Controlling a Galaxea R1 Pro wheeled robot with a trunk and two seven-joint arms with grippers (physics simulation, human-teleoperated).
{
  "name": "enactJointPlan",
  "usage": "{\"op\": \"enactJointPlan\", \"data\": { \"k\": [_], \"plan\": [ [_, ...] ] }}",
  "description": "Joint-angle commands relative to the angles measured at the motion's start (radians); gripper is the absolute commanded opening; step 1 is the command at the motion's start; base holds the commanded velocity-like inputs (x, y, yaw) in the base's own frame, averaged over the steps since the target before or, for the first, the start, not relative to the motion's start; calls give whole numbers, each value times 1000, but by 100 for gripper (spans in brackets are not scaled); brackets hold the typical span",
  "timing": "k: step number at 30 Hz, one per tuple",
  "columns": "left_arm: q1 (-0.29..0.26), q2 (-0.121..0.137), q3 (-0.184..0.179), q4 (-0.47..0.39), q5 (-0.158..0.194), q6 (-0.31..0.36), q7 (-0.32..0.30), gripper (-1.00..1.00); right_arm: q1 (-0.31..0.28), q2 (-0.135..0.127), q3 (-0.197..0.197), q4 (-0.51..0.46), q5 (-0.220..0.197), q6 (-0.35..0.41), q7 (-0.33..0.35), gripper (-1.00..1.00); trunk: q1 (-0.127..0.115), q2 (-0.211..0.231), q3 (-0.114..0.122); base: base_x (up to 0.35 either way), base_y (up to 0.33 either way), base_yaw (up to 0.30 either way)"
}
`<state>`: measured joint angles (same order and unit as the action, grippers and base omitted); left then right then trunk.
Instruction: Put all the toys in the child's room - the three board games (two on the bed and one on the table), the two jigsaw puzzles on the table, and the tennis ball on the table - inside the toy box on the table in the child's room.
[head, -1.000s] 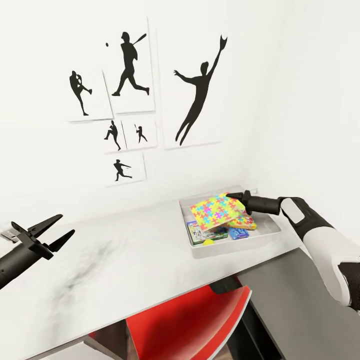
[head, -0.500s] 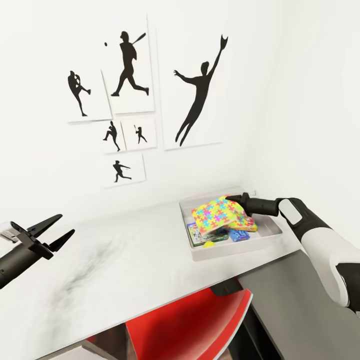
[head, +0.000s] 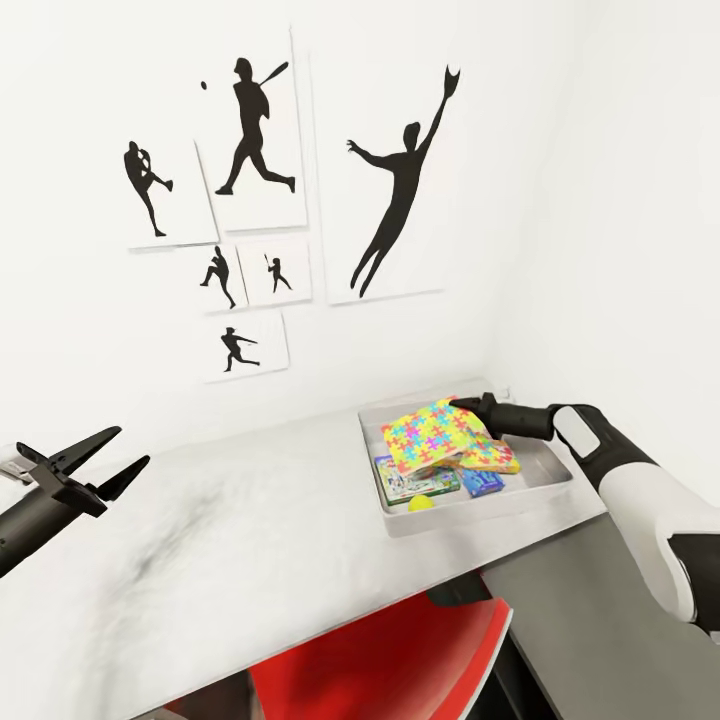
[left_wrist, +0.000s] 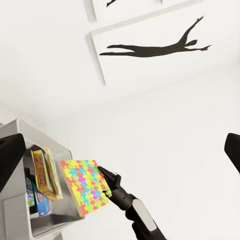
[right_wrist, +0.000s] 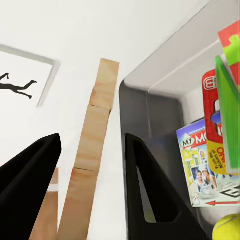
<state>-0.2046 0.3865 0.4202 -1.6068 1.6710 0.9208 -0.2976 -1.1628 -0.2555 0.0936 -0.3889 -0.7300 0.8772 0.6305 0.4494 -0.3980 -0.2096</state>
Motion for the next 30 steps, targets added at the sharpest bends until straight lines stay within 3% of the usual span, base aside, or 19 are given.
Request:
{"op": "enactJointPlan", "data": {
  "k": [1,15,30],
  "plan": [
    [-1,0,1,0,-4,4,-5,100,1,-1,6,0,-2,-4,5,-100,1,-2,-2,11,0,0],
    [-1,0,0,0,-4,4,-6,100,32,29,6,9,-1,-62,3,-100,1,-2,-2,2,0,0],
    [-1,0,-2,0,-4,4,-6,100,32,33,8,12,-2,-79,3,-100,1,-2,-2,0,0,0]
  ]
}}
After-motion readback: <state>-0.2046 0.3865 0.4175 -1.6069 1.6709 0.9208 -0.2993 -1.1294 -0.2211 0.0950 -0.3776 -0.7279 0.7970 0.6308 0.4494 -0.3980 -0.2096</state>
